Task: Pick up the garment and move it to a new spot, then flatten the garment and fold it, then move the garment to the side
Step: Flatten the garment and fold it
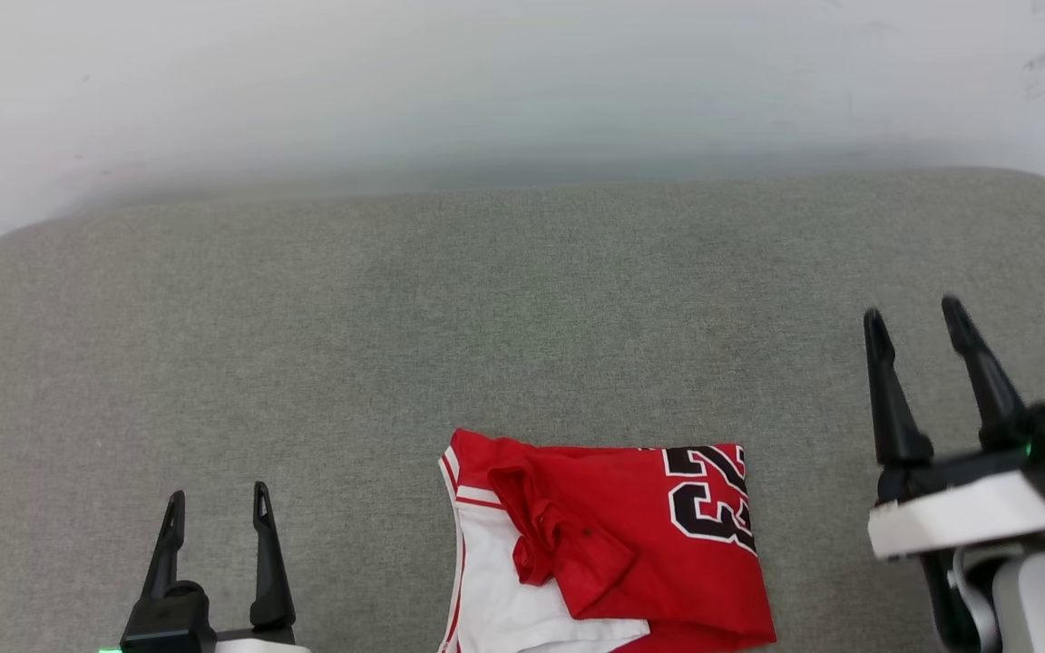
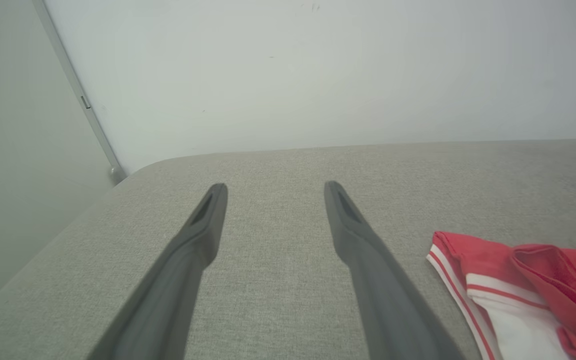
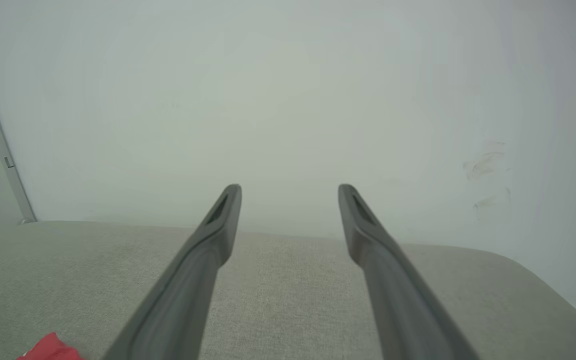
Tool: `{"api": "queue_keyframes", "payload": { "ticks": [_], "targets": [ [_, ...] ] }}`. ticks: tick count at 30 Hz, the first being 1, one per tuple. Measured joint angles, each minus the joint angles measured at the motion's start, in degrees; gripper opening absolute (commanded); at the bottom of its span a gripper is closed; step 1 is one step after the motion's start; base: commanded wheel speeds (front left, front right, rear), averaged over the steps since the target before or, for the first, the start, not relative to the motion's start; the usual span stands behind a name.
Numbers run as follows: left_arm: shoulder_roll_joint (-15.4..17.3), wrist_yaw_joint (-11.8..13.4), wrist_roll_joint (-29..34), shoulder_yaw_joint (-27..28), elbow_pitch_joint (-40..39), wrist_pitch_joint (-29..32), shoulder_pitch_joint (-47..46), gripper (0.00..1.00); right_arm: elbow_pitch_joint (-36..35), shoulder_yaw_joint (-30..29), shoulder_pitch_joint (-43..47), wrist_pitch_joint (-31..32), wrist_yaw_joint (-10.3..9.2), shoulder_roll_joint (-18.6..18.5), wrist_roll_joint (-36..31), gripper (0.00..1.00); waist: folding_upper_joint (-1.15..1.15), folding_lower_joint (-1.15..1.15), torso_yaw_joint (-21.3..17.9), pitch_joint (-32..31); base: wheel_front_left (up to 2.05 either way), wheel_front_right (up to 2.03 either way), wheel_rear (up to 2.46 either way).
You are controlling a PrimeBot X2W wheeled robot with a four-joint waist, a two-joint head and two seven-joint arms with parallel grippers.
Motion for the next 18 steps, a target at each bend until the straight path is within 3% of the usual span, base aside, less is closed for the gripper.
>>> {"api": "queue_keyframes", "payload": {
  "ticks": [9, 18],
  "targets": [
    [0.00, -0.85, 0.33, -0.44, -0.01, 0.00, 1.02, 1.00, -5.13, -2.40, 11.11, -0.02, 0.00, 3.80, -1.27, 1.00, 0.00, 0.00, 0.42, -1.15, 0.00, 0.00, 0.00],
    [0.01, -1.38, 0.42, -0.73, 0.26, 0.00, 1.31, 1.00, -5.82, -2.34, 15.62, -0.02, 0.00, 5.21, -1.89, 1.00, 0.00, 0.00, 0.46, -1.59, 0.00, 0.00, 0.00]
  ]
}}
